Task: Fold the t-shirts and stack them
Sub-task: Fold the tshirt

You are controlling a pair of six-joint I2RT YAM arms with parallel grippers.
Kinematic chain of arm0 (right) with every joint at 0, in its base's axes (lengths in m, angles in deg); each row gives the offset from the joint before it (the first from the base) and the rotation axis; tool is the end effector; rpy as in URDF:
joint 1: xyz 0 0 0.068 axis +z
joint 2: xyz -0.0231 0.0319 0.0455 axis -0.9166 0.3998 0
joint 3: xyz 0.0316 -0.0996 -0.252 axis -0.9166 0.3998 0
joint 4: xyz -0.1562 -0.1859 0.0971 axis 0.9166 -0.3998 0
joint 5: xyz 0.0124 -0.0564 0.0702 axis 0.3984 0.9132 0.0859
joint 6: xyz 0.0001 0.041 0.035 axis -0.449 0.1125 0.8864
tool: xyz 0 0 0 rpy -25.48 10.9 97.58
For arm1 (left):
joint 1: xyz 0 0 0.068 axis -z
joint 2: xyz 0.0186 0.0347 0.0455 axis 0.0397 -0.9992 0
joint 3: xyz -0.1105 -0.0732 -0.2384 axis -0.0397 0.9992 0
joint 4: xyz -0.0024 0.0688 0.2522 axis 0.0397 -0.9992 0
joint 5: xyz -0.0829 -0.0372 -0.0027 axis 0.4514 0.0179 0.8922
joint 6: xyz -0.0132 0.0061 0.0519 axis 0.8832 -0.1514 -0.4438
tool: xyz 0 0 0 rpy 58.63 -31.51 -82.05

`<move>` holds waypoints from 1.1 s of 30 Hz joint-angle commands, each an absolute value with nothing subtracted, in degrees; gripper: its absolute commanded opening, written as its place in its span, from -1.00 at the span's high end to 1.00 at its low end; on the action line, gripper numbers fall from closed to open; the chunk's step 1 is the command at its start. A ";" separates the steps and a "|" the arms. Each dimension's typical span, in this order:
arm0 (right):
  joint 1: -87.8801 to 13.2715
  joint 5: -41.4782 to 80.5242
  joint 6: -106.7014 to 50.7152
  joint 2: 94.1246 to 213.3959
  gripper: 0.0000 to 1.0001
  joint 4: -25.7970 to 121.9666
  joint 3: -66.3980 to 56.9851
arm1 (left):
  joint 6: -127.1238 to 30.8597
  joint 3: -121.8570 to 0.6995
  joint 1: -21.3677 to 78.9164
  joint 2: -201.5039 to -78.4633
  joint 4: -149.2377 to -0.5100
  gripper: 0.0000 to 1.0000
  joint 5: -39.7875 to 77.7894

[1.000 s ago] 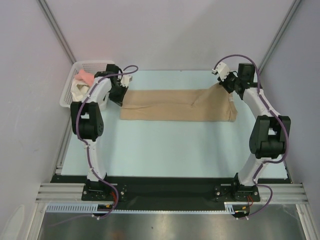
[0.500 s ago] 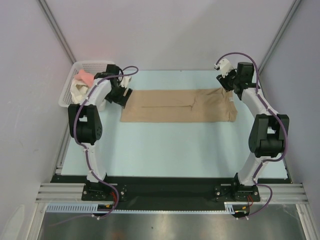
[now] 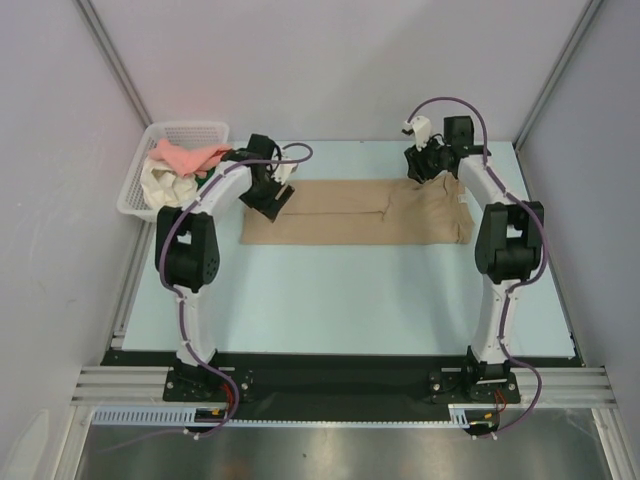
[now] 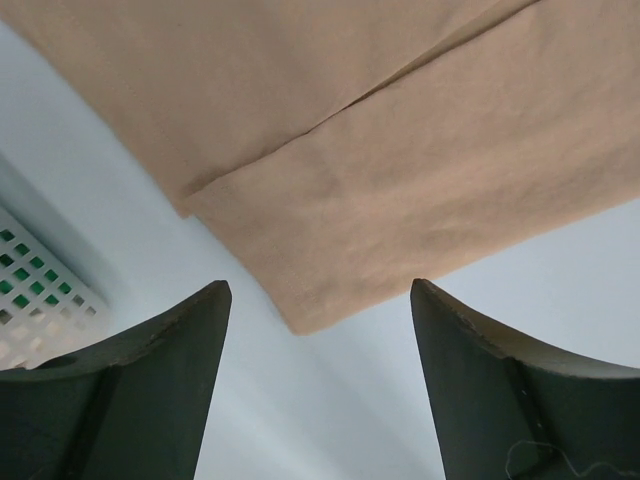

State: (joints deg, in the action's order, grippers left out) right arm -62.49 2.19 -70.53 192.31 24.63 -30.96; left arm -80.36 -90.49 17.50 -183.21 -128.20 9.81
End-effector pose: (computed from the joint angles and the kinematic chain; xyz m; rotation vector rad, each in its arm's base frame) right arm 0.4793 0.0482 0.2547 -0.9584 2.0101 0.2006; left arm 0.4246 -0.1148 0.2314 0.8441 2.6220 0.0479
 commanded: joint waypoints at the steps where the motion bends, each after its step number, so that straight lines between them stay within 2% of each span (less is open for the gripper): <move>1: -61.78 -1.31 -67.77 197.55 0.03 17.92 -38.04 | -80.98 -89.84 16.78 -184.90 -127.43 -0.55 10.21; 8: -60.19 -2.72 -70.58 205.12 0.03 8.87 -47.36 | -79.93 -88.78 16.07 -187.53 -127.07 -0.51 10.30; 16: -60.10 -2.37 -71.99 208.20 0.03 5.10 -49.65 | -79.66 -88.87 15.99 -189.56 -127.08 -0.51 11.53; 30: -60.02 -1.84 -71.11 212.77 0.03 5.70 -53.17 | -79.66 -84.56 14.93 -188.33 -126.37 -0.49 10.92; 33: -59.75 -1.14 -70.93 214.27 0.08 6.40 -54.14 | -79.49 -83.77 14.93 -188.15 -126.29 -0.48 9.25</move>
State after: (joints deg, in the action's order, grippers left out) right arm -60.13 -1.35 -71.39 212.77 5.87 -50.96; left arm -79.68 -85.68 15.33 -189.33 -126.32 10.90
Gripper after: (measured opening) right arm 0.470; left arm 0.742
